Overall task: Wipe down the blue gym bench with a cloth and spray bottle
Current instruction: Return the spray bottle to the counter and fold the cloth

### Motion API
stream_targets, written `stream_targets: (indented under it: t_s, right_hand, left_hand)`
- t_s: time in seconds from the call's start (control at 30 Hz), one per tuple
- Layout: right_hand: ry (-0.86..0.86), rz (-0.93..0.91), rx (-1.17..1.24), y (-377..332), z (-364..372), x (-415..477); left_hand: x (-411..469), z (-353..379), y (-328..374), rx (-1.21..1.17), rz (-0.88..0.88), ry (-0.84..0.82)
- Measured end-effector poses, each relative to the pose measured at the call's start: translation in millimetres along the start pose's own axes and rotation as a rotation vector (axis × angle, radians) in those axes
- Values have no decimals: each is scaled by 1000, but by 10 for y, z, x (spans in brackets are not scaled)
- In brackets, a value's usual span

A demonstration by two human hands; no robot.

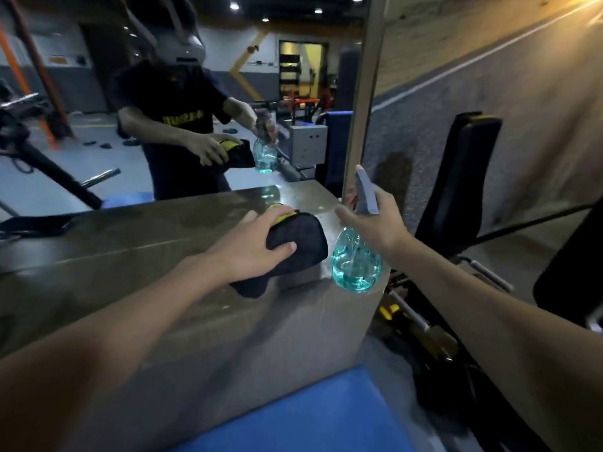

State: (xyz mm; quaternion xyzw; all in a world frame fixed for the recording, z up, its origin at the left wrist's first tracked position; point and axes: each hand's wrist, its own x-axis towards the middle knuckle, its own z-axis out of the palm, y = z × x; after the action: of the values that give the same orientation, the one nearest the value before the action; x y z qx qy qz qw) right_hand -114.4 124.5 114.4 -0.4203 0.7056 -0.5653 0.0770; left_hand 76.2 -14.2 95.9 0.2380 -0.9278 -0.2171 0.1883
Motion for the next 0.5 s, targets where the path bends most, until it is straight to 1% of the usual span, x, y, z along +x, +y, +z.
stream_targets:
  t_s: [0.1, 0.2, 0.33, 0.47, 0.5]
  right_hand:
    - [45, 28, 5, 192, 70, 315]
    - [39, 25, -3, 403, 162, 559]
    - [-32, 90, -2, 711, 269, 758]
    - [-91, 47, -249, 990, 276, 697]
    - [-82, 62, -247, 1011, 254, 659]
  left_hand:
    - [336, 107, -130, -23, 6, -14]
    - [570, 213, -261, -29, -14, -25]
    - [779, 362, -434, -36, -69, -71]
    - [885, 454, -575, -62, -110, -131]
    - [904, 460, -598, -65, -114, -142]
